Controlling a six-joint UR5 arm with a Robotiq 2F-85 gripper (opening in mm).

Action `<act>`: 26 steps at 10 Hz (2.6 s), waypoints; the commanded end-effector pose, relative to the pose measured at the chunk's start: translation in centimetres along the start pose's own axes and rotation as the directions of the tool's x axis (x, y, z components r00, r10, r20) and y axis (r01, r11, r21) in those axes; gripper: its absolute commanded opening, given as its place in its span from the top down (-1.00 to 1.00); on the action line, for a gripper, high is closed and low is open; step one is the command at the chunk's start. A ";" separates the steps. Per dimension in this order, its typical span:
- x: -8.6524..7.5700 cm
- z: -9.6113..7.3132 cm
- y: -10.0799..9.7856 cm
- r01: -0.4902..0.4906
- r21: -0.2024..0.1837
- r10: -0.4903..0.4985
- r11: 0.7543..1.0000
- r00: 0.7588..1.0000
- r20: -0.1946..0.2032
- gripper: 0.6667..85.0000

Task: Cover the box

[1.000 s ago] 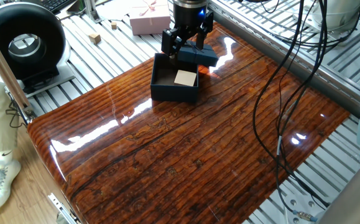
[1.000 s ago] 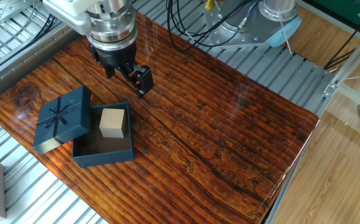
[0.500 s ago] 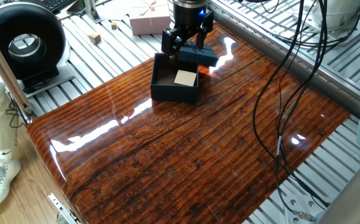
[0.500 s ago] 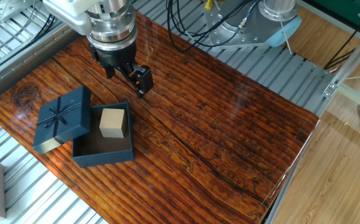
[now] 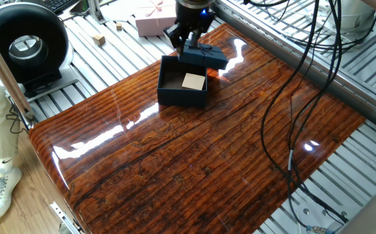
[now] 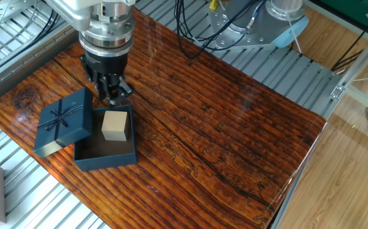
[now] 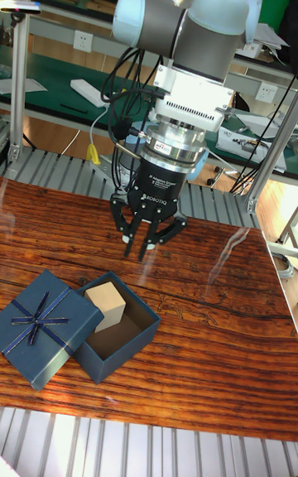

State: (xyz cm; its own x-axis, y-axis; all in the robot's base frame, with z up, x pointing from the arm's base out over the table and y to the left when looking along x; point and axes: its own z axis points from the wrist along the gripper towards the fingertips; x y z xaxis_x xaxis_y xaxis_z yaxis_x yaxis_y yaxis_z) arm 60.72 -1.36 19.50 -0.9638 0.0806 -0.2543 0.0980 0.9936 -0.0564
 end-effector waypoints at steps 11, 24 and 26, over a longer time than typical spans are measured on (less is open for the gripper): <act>2.3 0.4 -1.2 0.142 0.042 -0.138 0.989 0.986 -0.090 0.99; -0.8 2.1 -0.6 0.394 -0.011 -0.394 0.919 0.919 0.004 -0.55; -0.7 2.2 -0.7 0.391 0.006 -0.391 0.920 0.920 0.004 -0.75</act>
State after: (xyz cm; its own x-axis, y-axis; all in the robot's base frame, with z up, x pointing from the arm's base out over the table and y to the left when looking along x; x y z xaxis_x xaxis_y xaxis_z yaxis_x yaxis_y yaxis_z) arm 62.00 -2.72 17.88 -0.9227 -0.3230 -0.2106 -0.2920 0.9420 -0.1655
